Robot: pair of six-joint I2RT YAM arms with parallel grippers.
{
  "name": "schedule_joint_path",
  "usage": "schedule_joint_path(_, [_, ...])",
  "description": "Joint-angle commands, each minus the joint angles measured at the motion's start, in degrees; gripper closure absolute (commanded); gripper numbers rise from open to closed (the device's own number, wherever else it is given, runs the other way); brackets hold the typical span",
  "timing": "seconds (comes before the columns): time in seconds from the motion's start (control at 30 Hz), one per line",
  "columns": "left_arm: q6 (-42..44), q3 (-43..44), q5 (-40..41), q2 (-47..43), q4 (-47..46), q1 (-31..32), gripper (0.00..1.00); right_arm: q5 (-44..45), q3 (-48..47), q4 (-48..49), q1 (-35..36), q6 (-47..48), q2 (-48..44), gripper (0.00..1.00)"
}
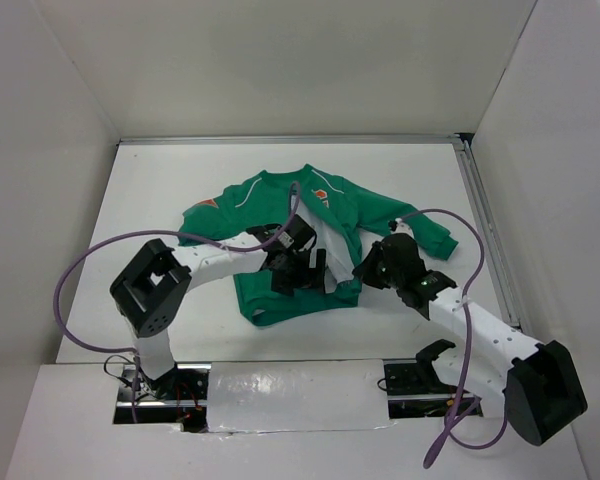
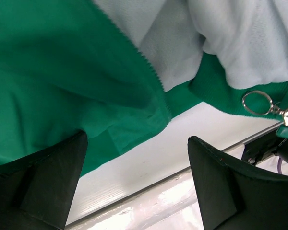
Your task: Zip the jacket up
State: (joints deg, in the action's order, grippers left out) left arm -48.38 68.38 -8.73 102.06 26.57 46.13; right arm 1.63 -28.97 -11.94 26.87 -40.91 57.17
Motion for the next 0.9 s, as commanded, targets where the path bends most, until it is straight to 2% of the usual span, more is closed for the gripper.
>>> schedule_joint_path(0.0, [-0.8,3.6,0.6,1.8,2.0,1.2,0.03,-2.8,1.3,4.8,-0.9,1.0,-2.6,1.00])
schedule_joint_path(0.1, [-1.7,4.7,2.7,3.0,3.0,2.4,0.03,-2.8,1.9,4.7,-1.3,1.1,-3.1,1.00])
schedule_joint_path(0.23, [-6.1,8.1,8.0,5.9,10.0,2.9,0.05,-3.5,2.3,4.8,-2.0,1.1,-3.7,1.00])
schedule_joint_path(0.47, [-7.1,11.3,8.4,10.6,11.5,3.2,0.10,-4.4,3.0,5.2,-2.2,1.8,-4.0,1.00])
schedule_joint_path(0.63, [-8.6,12.0,8.4,11.8,12.1,3.3,0.18,-5.7,3.4,6.1,-1.9,3.0,-3.3,1.00])
schedule_joint_path(0.77, [-8.8,12.0,10.1,11.9,12.4,3.3,0.30,-6.6,3.0,6.4,-1.3,3.3,-1.1,1.00])
schedule_joint_path(0.87, [-9.3,11.5,11.6,11.3,12.4,3.3,0.31,-6.3,2.9,6.6,-0.6,3.4,-0.3,1.00])
